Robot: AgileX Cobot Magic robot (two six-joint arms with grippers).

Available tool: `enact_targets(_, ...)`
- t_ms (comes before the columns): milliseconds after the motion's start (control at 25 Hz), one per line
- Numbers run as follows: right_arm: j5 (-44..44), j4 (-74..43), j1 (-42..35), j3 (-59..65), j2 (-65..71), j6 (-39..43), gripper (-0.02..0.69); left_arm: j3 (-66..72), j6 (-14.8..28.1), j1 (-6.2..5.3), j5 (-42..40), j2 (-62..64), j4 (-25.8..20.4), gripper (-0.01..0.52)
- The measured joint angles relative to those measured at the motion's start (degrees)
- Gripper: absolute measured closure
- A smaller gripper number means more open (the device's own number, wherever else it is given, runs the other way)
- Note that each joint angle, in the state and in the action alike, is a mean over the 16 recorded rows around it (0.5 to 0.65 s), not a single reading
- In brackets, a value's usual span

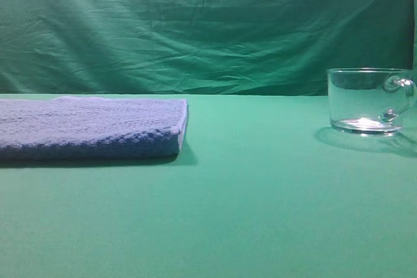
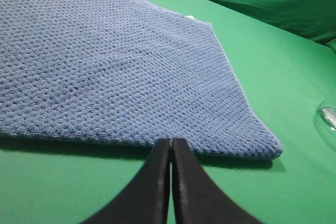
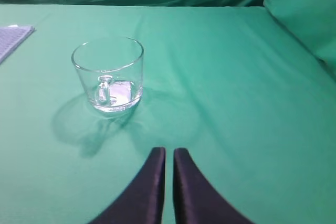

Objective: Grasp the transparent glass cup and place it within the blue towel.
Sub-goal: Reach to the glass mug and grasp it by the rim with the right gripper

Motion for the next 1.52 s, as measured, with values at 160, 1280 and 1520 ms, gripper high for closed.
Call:
enact_targets(160,-3.51,1.31,0.00,-0.72,0.21,-0.90,0.618,0.00,0.00,0.00,0.00,0.00,0.00,0.514)
enact_targets(1280,17.48,8.13,0.28,-29.65,45.24,-4.31,0.635,0.00,0.00,0.00,0.00,0.00,0.00,0.514)
enact_targets(1520,24.23,7.42,2.92,-37.15,56.09,-6.46,0.653,0.00,0.00,0.00,0.00,0.00,0.00,0.514)
